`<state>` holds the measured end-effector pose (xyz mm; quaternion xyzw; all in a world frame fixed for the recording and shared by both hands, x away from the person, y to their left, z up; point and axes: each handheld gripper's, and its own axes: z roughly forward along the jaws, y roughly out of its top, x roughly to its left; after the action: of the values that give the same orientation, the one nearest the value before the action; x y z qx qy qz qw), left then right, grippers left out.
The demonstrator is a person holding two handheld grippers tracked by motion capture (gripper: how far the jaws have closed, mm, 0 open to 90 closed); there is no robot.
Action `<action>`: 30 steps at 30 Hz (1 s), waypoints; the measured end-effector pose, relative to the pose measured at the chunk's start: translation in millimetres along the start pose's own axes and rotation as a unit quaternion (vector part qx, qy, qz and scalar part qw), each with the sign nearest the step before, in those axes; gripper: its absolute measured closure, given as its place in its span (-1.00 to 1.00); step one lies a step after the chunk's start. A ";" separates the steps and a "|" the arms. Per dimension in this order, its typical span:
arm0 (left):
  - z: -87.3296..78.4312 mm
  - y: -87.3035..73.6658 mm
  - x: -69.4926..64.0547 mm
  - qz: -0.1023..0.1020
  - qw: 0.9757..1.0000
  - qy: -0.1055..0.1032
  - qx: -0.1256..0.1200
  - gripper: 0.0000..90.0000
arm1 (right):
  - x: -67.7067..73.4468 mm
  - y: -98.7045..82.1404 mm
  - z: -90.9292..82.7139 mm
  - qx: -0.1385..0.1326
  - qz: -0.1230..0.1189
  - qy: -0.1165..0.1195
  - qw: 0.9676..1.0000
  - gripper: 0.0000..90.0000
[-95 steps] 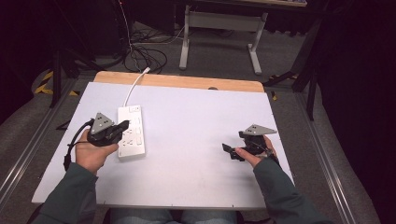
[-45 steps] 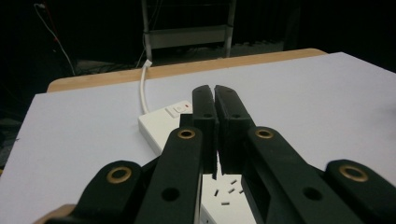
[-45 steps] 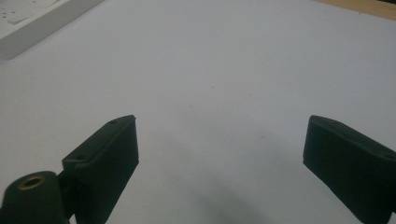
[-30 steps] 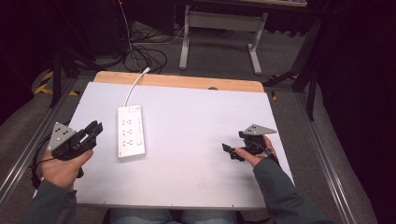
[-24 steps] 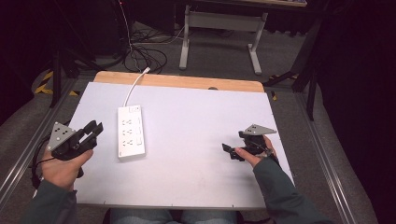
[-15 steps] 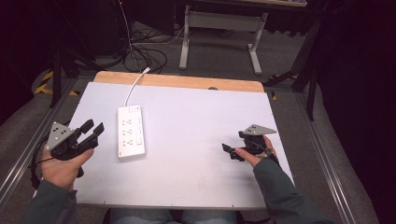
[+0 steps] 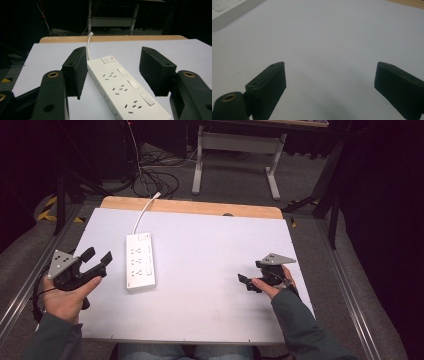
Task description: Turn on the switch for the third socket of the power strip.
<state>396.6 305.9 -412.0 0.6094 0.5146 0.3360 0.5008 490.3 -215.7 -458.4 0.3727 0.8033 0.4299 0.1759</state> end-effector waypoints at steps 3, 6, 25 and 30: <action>0.1 0.4 -0.1 -0.004 1.000 0.000 -0.002 -0.20 | 0.2 0.1 -0.4 -0.001 0.000 0.000 1.000 -0.76; 0.2 0.9 -0.3 -0.009 1.000 0.000 -0.003 -0.34 | 0.7 0.1 -1.0 -0.001 0.000 0.000 1.000 -0.76; 1.3 1.6 -1.0 -0.016 1.000 0.009 -0.003 -0.89 | 0.6 0.1 -0.7 -0.001 0.000 0.000 1.000 -0.76; 1.8 1.7 -1.8 -0.018 1.000 0.005 -0.002 -0.95 | 0.5 0.1 -0.9 -0.001 0.000 -0.001 1.000 -0.76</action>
<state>398.3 303.8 -410.7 0.5974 0.5271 0.3313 0.5055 489.4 -215.8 -457.8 0.3728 0.8027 0.4307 0.1768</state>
